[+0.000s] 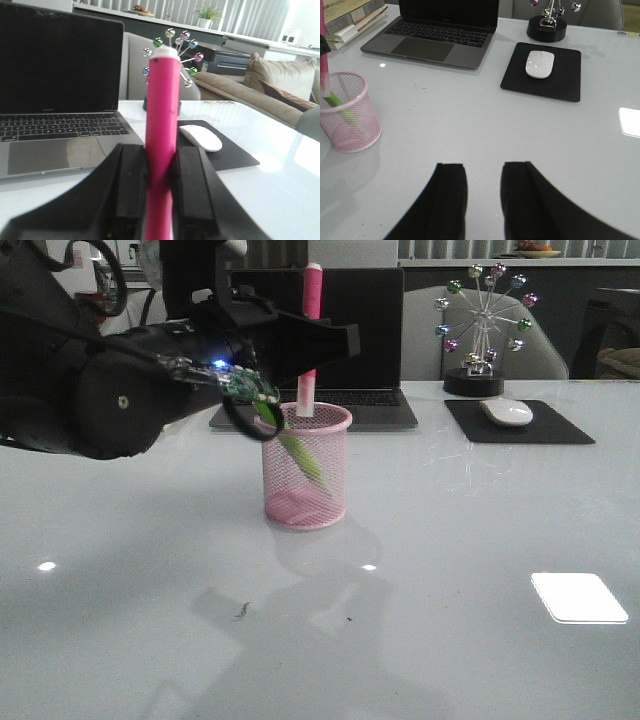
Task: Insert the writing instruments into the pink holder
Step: 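Lower the pink highlighter into the holder and open the left gripper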
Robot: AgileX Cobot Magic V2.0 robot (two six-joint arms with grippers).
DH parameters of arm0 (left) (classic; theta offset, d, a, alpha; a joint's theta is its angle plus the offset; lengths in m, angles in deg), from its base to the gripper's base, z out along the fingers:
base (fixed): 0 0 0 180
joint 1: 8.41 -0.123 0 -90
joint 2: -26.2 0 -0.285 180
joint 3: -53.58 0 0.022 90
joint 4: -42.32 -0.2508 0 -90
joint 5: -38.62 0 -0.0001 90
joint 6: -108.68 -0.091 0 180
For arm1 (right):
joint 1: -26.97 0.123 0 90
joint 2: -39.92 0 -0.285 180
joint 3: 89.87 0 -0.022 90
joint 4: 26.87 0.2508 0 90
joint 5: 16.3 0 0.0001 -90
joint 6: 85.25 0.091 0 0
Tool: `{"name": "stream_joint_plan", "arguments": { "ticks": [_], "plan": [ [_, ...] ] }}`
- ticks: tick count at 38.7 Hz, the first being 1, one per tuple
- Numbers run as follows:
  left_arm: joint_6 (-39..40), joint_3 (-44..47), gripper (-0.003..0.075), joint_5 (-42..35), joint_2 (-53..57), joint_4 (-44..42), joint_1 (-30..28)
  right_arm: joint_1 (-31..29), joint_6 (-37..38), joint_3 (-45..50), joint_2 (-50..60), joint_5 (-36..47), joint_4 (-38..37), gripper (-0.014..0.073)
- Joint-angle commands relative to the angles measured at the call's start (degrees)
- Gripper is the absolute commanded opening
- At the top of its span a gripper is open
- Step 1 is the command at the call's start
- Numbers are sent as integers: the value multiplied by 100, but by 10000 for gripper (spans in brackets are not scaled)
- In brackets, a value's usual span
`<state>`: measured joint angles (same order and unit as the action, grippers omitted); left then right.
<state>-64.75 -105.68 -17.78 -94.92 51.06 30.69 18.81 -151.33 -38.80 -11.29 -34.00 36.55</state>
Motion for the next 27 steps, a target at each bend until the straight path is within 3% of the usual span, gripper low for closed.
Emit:
{"name": "stream_joint_plan", "arguments": {
  "ticks": [1, 5, 13, 15, 27],
  "plan": [
    [69, -146, 94, -541, 288, -174, 50, -2, 12, -155, -4, 227, 140, 312],
    [69, -146, 129, -416, 288, -189, 106, -2, 12, -155, -4, 227, 140, 312],
    [69, -146, 368, -154, 288, -189, 289, -2, 12, -155, -4, 233, 59, 312],
    [69, -146, 398, -154, 288, -189, 318, -2, 12, -155, -4, 233, 53, 312],
    [17, -146, 393, -474, 518, -189, 135, -2, 12, -155, -4, 233, 53, 312]
  ]
}}
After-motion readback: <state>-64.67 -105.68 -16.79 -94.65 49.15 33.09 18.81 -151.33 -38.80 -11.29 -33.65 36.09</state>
